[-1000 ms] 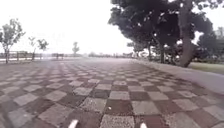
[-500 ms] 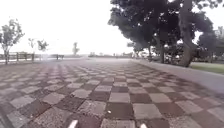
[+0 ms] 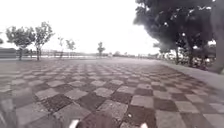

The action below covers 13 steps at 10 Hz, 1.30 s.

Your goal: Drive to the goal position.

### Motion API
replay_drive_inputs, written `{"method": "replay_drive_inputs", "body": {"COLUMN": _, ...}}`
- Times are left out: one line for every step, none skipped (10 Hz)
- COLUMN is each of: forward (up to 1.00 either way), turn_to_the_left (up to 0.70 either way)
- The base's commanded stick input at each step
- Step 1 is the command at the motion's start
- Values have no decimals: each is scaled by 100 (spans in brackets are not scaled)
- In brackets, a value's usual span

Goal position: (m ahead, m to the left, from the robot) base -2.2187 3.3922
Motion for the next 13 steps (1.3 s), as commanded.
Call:
{"method": "replay_drive_inputs", "body": {"forward": 0, "turn_to_the_left": 70}}
{"method": "replay_drive_inputs", "body": {"forward": 0, "turn_to_the_left": 70}}
{"method": "replay_drive_inputs", "body": {"forward": 0, "turn_to_the_left": 70}}
{"method": "replay_drive_inputs", "body": {"forward": 0, "turn_to_the_left": 70}}
{"method": "replay_drive_inputs", "body": {"forward": 0, "turn_to_the_left": 70}}
{"method": "replay_drive_inputs", "body": {"forward": 0, "turn_to_the_left": 70}}
{"method": "replay_drive_inputs", "body": {"forward": 0, "turn_to_the_left": 70}}
{"method": "replay_drive_inputs", "body": {"forward": 0, "turn_to_the_left": 70}}
{"method": "replay_drive_inputs", "body": {"forward": 0, "turn_to_the_left": 70}}
{"method": "replay_drive_inputs", "body": {"forward": 0, "turn_to_the_left": 70}}
{"method": "replay_drive_inputs", "body": {"forward": 0, "turn_to_the_left": 70}}
{"method": "replay_drive_inputs", "body": {"forward": 0, "turn_to_the_left": 70}}
{"method": "replay_drive_inputs", "body": {"forward": 0, "turn_to_the_left": 70}}
